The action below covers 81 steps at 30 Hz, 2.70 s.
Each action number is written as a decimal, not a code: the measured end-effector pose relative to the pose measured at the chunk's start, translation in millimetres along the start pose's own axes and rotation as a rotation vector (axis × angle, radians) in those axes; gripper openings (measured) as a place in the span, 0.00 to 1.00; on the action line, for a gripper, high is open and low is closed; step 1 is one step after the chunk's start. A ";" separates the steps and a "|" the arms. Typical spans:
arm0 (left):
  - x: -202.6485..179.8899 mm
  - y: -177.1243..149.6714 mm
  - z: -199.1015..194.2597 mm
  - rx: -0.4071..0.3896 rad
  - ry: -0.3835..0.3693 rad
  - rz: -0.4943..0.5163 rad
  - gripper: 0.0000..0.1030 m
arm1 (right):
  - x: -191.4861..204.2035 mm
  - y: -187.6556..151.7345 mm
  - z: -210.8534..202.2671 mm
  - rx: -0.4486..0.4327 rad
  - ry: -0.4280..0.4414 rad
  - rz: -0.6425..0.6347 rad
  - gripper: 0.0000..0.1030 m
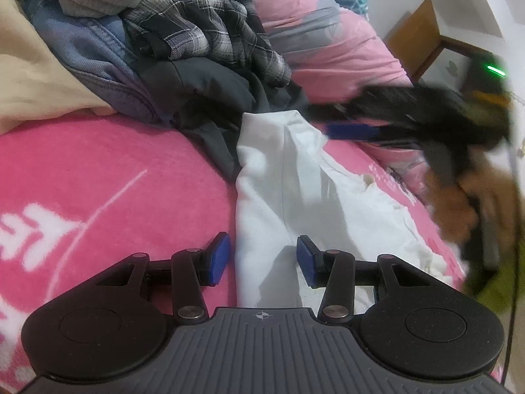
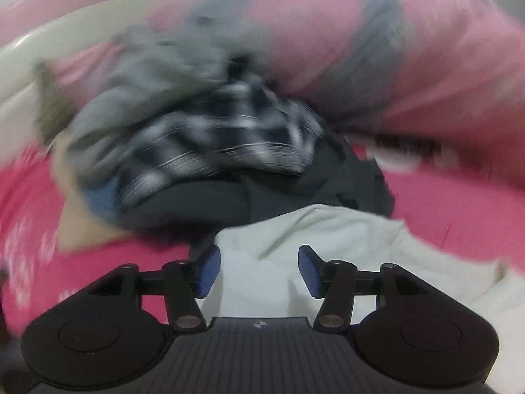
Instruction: Fold clothes
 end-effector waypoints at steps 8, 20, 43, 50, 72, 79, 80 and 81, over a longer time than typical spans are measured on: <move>-2.4 -0.4 0.2 0.002 0.011 0.012 0.43 | -41.8 27.4 67.9 0.324 0.236 0.249 0.53; -3.5 -2.5 -1.1 0.003 0.015 0.020 0.43 | -34.9 19.1 35.1 0.067 0.303 0.104 0.02; -3.0 -2.3 0.3 0.007 0.004 0.012 0.43 | -53.2 14.7 48.9 0.091 0.243 0.221 0.52; -3.0 -1.7 1.2 0.009 0.002 0.012 0.43 | -67.8 0.8 70.0 0.164 0.486 0.270 0.30; -5.5 -1.9 0.8 0.023 0.018 0.038 0.43 | 0.9 2.8 51.4 -0.279 -0.219 -0.186 0.24; -5.0 -0.4 -1.8 0.029 0.016 0.033 0.43 | 5.0 -5.4 6.0 -0.309 -0.031 -0.233 0.22; -4.7 -0.2 -2.0 0.030 0.015 0.030 0.43 | 10.6 -8.5 11.6 -0.253 -0.008 -0.272 0.22; -5.0 0.2 -1.5 0.029 0.014 0.031 0.43 | 14.7 -10.2 19.9 -0.197 0.001 -0.309 0.21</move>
Point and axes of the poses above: each gripper's, at about its wrist camera, not at the fingertips, and z roughly the way its jaws point, x to its left, y to its top, the point moved 1 cm from there along z, roughly the way its jaws point, and after that the axes turned 13 degrees about x, right-handed, at the moved point
